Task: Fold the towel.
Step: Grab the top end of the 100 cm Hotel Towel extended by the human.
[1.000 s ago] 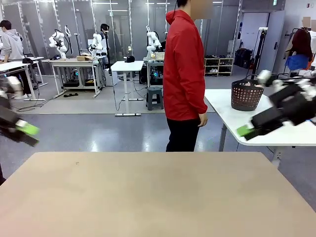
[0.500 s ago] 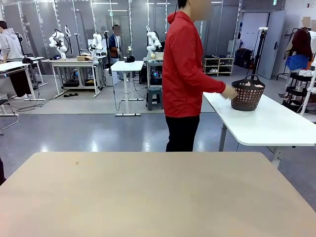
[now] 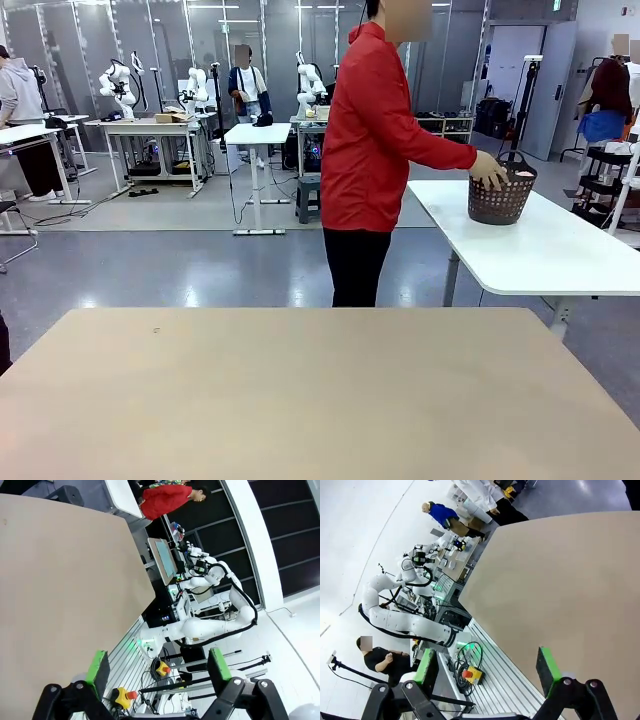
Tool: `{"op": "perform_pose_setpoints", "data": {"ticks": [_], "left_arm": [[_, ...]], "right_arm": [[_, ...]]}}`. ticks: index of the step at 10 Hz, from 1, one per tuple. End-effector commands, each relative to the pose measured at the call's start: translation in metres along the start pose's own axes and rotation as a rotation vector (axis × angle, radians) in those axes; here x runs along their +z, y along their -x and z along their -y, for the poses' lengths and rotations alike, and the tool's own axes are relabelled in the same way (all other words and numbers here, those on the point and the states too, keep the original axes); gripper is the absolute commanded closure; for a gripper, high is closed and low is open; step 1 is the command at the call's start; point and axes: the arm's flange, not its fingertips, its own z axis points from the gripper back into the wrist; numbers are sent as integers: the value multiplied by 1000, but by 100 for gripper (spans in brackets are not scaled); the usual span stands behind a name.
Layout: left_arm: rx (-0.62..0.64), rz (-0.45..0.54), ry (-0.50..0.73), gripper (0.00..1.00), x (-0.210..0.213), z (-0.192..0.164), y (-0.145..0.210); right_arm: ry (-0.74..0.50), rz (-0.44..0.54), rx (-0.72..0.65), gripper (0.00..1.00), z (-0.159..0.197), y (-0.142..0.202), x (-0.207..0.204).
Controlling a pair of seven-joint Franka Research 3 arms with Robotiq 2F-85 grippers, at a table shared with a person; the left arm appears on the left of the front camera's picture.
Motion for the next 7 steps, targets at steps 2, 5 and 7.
{"op": "perform_pose_setpoints", "data": {"ticks": [2, 5, 7], "left_arm": [[8, 0, -2, 0, 5, -2, 4], [8, 0, -2, 0, 5, -2, 4], [8, 0, -2, 0, 5, -2, 4]], "right_arm": [[-2, 15, 0, 0, -2, 3, 6], [-2, 15, 0, 0, -2, 3, 6], [-2, 15, 0, 0, -2, 3, 6]]}}
